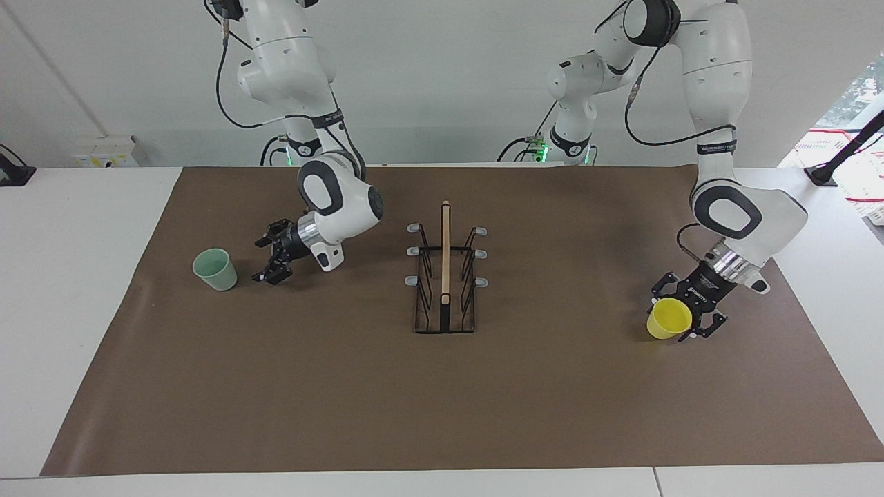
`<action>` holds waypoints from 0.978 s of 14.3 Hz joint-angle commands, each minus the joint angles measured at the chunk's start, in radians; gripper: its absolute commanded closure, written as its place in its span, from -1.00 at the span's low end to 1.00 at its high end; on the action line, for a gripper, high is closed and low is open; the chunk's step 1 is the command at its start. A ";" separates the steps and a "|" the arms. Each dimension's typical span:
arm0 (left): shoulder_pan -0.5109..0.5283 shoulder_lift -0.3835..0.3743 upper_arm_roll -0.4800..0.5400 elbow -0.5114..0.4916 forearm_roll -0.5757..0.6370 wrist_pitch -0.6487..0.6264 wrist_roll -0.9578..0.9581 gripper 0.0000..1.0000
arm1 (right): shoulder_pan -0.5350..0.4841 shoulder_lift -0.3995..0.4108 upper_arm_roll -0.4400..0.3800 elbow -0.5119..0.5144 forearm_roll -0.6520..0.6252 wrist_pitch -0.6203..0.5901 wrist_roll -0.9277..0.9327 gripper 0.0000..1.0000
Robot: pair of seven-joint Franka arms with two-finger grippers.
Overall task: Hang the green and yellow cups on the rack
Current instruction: 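Grasp the yellow cup with the left gripper while the right gripper reaches the green cup, then lift the yellow cup with the left gripper while the right gripper grasps the green cup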
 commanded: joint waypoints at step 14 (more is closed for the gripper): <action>-0.204 -0.275 0.014 0.028 0.420 -0.139 -0.035 1.00 | -0.187 0.004 0.006 -0.079 -0.261 0.160 0.023 -1.00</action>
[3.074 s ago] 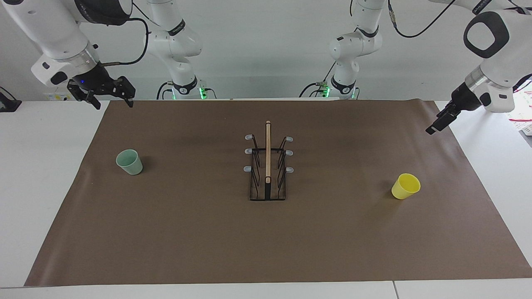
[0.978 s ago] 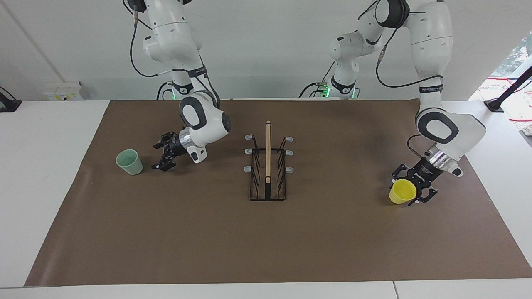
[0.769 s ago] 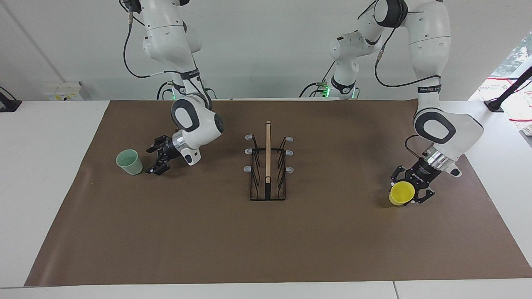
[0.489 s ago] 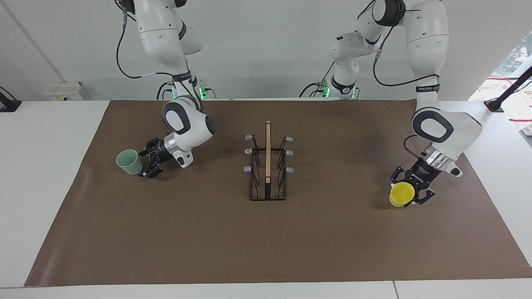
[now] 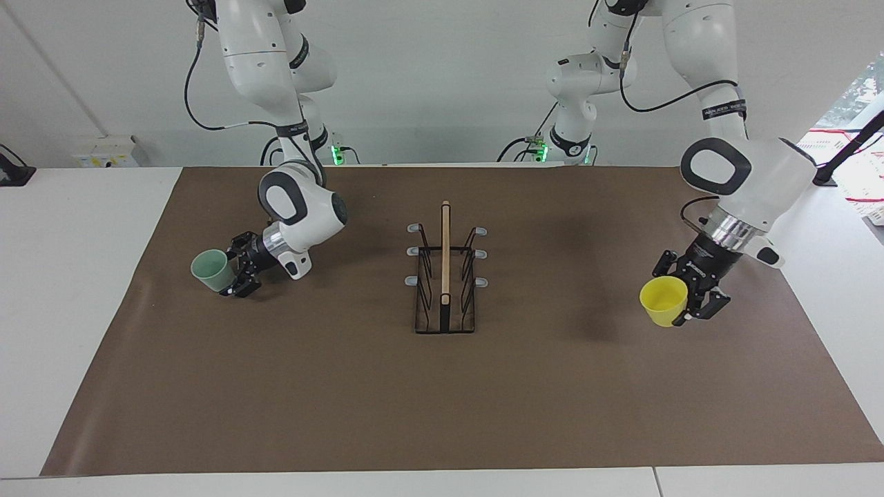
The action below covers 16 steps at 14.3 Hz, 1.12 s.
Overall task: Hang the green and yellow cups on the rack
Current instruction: 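Lift the yellow cup with the left gripper while the right gripper grasps the green cup, then carry the yellow cup to the rack and hang it on a peg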
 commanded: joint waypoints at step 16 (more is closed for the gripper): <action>-0.724 -0.050 0.007 0.031 1.224 -0.537 -0.852 1.00 | -0.099 -0.065 0.007 0.081 -0.034 -0.023 0.108 1.00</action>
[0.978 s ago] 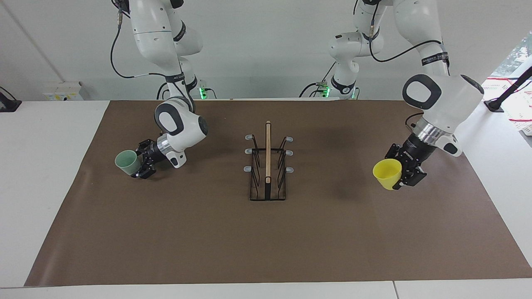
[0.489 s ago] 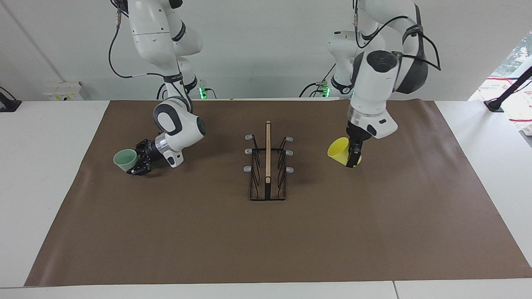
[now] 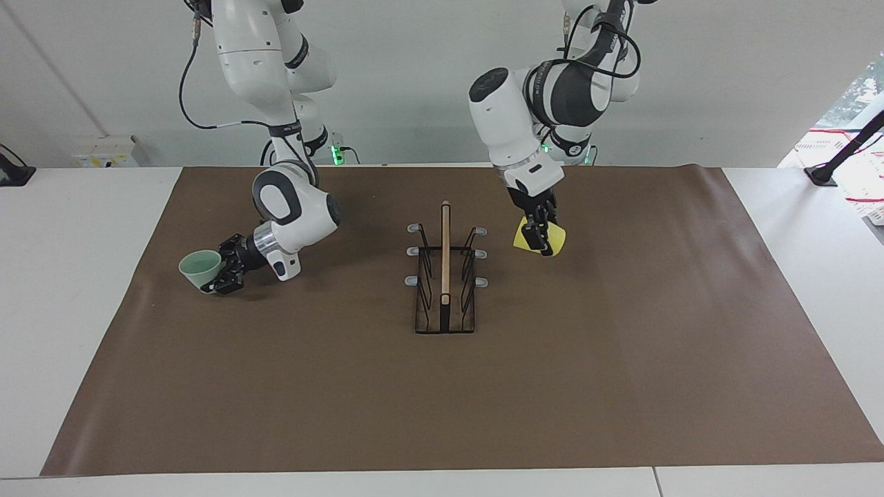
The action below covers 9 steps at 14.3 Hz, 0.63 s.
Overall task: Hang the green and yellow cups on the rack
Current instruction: 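Carry the yellow cup to the rack and hang it on a peg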
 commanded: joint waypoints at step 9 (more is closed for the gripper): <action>-0.205 0.091 0.013 0.009 0.142 -0.123 -0.186 1.00 | -0.242 -0.133 0.004 0.133 0.536 0.191 -0.107 1.00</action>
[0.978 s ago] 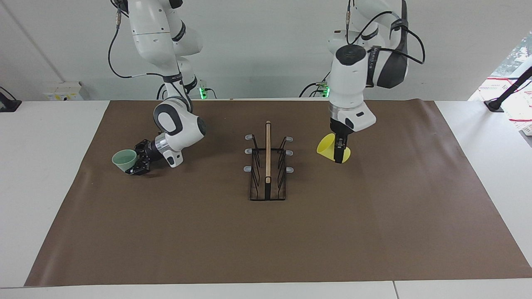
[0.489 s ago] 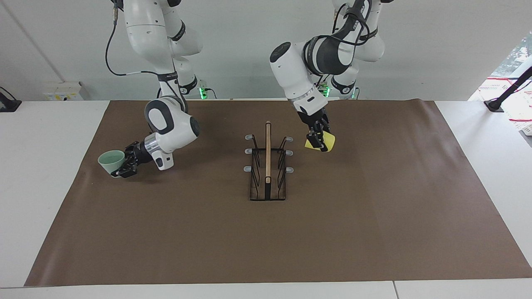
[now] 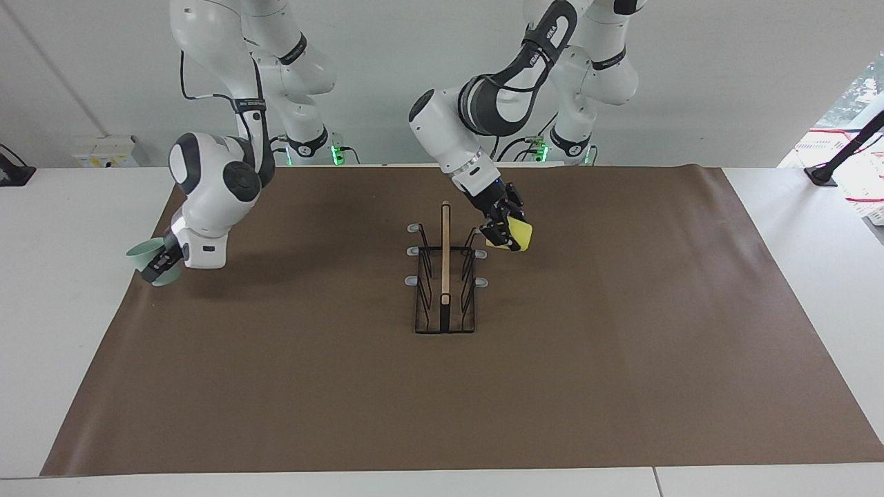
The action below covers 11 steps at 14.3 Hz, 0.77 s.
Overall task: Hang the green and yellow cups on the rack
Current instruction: 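Carry the yellow cup to the rack and hang it on a peg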
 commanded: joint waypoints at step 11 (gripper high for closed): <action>-0.128 -0.011 0.010 0.046 -0.052 -0.035 -0.017 -0.28 | -0.112 -0.019 0.009 0.048 0.501 0.045 -0.033 1.00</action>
